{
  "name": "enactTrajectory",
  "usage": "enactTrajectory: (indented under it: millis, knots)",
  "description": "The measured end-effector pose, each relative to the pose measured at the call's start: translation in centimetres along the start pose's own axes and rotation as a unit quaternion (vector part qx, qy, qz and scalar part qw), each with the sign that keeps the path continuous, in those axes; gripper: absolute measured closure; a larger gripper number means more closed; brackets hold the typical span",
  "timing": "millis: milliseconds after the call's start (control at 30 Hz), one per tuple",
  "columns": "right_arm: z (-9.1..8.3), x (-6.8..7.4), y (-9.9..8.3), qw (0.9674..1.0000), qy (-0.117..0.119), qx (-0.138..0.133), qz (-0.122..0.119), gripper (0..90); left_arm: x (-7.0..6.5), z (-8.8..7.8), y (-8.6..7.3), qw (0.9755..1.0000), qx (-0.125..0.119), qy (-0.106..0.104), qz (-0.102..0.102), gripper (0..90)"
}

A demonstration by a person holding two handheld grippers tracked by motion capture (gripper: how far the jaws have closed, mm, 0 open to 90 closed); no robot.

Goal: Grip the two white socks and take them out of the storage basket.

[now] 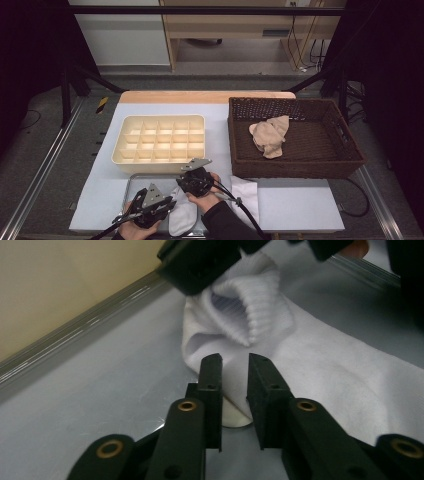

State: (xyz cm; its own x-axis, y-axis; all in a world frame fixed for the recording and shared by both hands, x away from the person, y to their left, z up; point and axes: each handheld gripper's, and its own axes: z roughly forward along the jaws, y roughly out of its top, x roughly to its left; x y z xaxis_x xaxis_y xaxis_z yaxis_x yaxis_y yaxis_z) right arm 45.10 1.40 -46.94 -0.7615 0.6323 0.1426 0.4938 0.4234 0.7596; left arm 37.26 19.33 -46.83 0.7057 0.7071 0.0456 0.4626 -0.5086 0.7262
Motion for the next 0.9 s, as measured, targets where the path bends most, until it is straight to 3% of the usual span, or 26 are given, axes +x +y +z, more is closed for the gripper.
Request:
enactTrajectory:
  millis: [100, 300, 400, 567, 733, 900]
  knots:
    - [-0.5, -0.1, 0.3, 0.9999, 0.010, -0.010, 0.002, 71.2, 0.0, -0.3, 0.1, 1.0000, -0.008, 0.002, -0.002, 71.7]
    - [-4.4, -0.3, 1.1, 0.9982, 0.009, -0.059, -0.012, 68.7, 0.1, -0.3, 0.0, 1.0000, -0.006, 0.004, -0.004, 70.8]
    - [-5.9, -0.7, 0.7, 0.9982, -0.005, -0.055, -0.024, 69.4, 0.1, -0.3, 0.0, 1.0000, -0.005, 0.003, -0.006, 70.8]
    - [-6.9, -1.0, -0.7, 0.9987, 0.001, -0.046, -0.022, 70.6, 0.1, 0.1, -0.1, 0.9999, 0.006, -0.004, -0.011, 73.2]
    - [-7.4, -1.2, -2.2, 0.9992, 0.004, -0.030, -0.027, 68.4, 0.1, -0.3, -0.1, 1.0000, -0.002, 0.005, -0.007, 74.0]
    - [-8.5, -1.3, -5.0, 0.9993, 0.016, -0.021, -0.026, 62.6, 0.4, -0.4, 0.1, 0.9996, -0.012, 0.022, -0.014, 74.2]
